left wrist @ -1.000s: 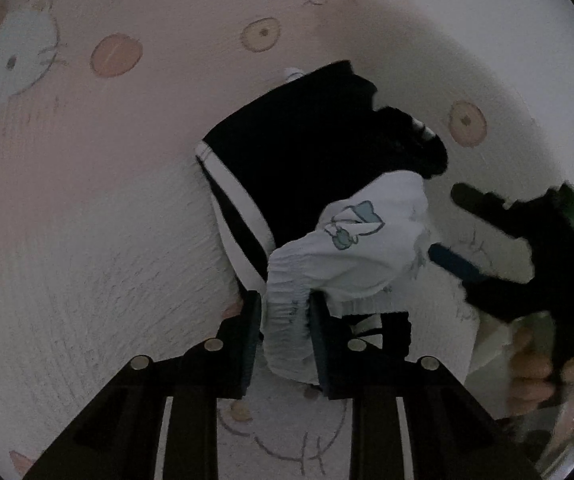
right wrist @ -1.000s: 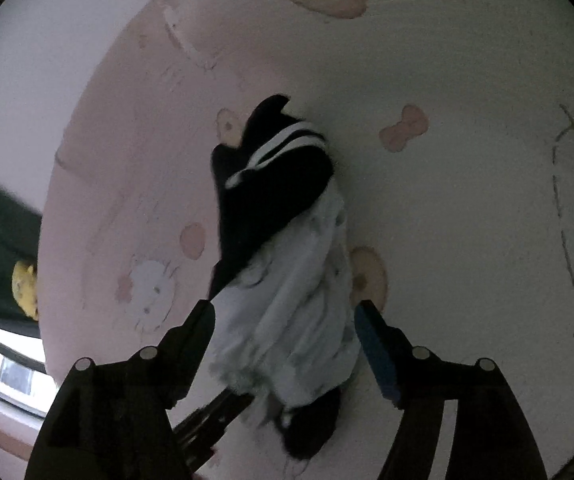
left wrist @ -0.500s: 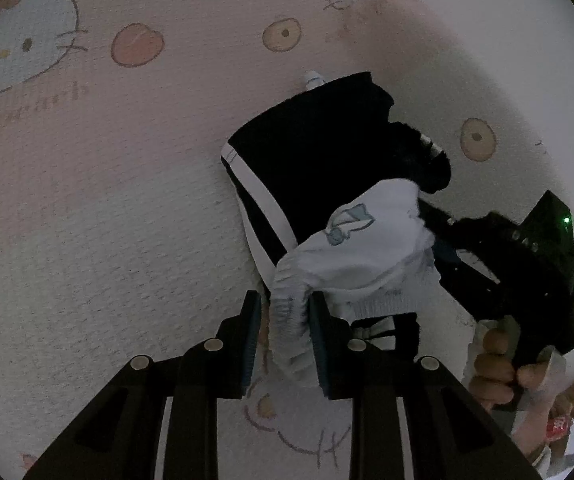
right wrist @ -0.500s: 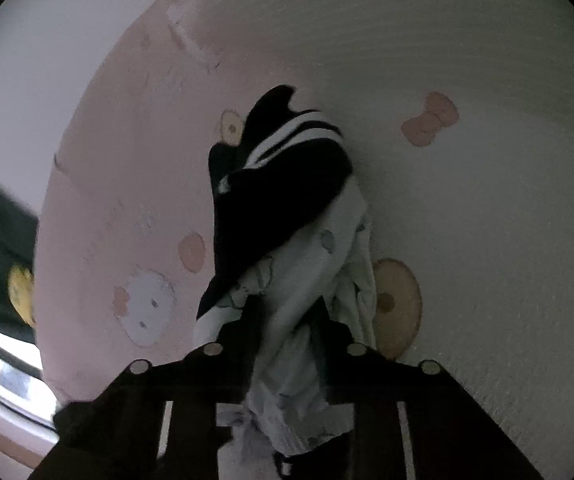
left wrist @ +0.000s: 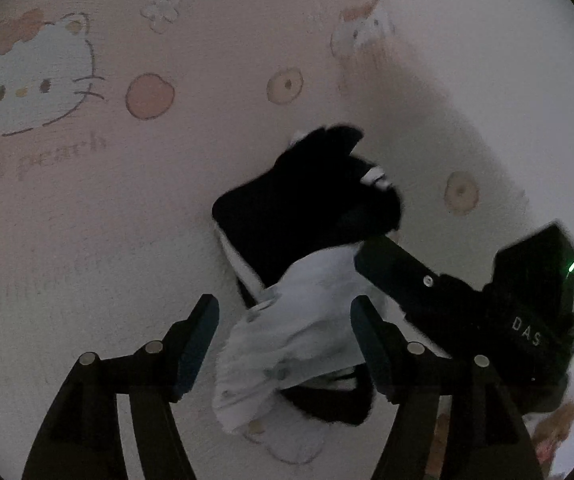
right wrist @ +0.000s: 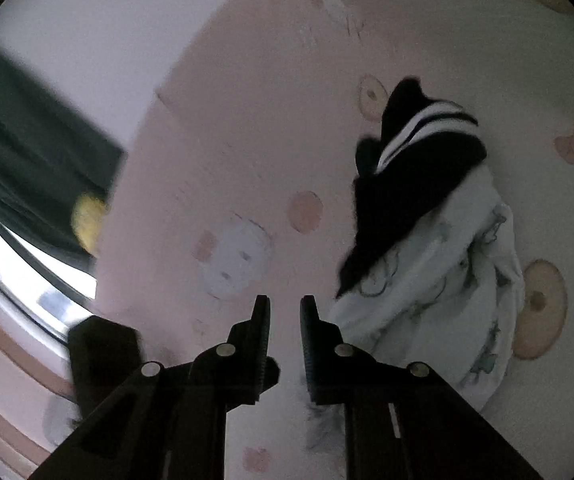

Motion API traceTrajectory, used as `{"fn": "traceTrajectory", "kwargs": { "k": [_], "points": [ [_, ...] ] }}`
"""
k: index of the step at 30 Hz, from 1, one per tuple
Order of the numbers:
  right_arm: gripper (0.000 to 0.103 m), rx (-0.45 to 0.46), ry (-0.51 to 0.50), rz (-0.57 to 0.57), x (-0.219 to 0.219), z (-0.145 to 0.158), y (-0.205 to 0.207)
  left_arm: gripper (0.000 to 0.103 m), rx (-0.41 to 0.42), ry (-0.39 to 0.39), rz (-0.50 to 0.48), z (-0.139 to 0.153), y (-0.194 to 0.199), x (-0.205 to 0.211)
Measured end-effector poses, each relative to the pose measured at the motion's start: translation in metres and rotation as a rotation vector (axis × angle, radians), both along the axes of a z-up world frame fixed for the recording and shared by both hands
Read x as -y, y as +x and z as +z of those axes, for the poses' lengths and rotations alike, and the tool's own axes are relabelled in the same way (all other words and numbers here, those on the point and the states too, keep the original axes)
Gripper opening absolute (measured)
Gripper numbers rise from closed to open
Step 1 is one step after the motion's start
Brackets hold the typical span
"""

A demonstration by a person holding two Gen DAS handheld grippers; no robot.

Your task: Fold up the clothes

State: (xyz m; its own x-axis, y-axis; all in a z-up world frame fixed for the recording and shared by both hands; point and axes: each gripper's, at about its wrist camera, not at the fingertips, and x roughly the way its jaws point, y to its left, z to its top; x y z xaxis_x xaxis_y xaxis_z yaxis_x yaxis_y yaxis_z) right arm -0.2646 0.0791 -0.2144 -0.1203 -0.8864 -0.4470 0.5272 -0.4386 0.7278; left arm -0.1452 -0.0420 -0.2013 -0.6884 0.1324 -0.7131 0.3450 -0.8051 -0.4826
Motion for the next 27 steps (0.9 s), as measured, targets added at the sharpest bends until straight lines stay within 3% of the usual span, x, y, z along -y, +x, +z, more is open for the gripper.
{"fn": "traceTrajectory", "kwargs": {
  "k": [3, 8, 9, 10, 12, 16, 22, 27],
  "points": [
    [0.014, -0.017, 0.099, -0.024, 0.004, -0.004, 0.0, 0.066, 0.027, -0.025, -0.031, -0.005, 0.004, -0.006],
    [0.016, -0.032, 0.158, -0.094, -0.01, 0.006, -0.008, 0.066, 0.045, -0.083, -0.071, -0.005, -0.001, -0.023],
    [0.028, -0.042, 0.165, -0.113, -0.013, 0.009, -0.007, 0.066, 0.048, -0.108, -0.078, -0.004, -0.003, -0.025],
    [0.052, -0.051, 0.173, -0.132, -0.016, 0.012, -0.006, 0.066, 0.049, -0.126, -0.089, -0.003, -0.006, -0.027],
    [0.079, -0.062, 0.187, -0.203, -0.029, 0.016, -0.006, 0.066, 0.05, -0.16, -0.11, 0.0, -0.011, -0.031],
    [0.08, 0.008, 0.179, -0.293, -0.053, 0.002, -0.022, 0.066, 0.062, -0.227, -0.145, 0.002, -0.017, -0.038],
    [0.08, 0.231, 0.129, -0.351, -0.064, -0.045, -0.038, 0.066, 0.143, -0.325, -0.162, -0.011, -0.039, -0.043],
    [0.08, 0.295, 0.118, -0.358, -0.06, -0.063, -0.044, 0.066, 0.097, -0.378, -0.158, -0.02, -0.041, -0.047]
  ]
}}
